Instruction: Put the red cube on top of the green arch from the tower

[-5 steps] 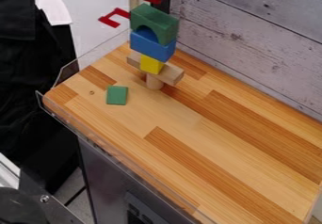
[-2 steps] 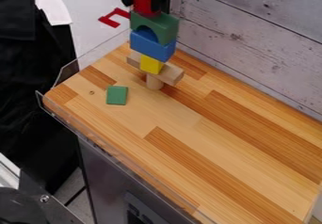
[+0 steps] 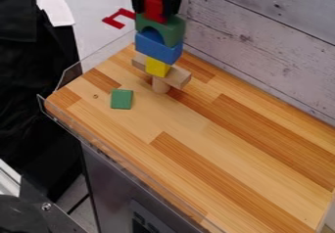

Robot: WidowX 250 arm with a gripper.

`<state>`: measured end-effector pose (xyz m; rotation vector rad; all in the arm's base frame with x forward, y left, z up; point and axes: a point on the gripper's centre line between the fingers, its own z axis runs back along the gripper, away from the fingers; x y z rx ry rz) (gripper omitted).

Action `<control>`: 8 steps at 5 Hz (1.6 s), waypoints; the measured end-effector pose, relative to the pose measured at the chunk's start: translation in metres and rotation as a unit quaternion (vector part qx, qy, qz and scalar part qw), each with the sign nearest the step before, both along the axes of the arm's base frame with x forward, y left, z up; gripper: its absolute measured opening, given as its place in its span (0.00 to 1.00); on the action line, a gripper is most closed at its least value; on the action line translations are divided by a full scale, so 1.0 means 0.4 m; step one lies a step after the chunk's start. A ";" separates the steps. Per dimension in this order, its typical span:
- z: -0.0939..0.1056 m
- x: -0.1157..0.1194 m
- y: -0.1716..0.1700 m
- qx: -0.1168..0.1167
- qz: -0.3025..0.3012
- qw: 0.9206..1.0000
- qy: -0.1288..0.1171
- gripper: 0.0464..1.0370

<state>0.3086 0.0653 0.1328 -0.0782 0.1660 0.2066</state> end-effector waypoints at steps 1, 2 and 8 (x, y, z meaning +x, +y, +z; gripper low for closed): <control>-0.007 0.002 0.003 0.003 0.010 1.000 0.004 0.61; -0.017 0.000 0.004 0.001 0.027 1.000 0.012 0.89; 0.065 -0.164 -0.092 0.012 0.012 1.000 0.012 0.96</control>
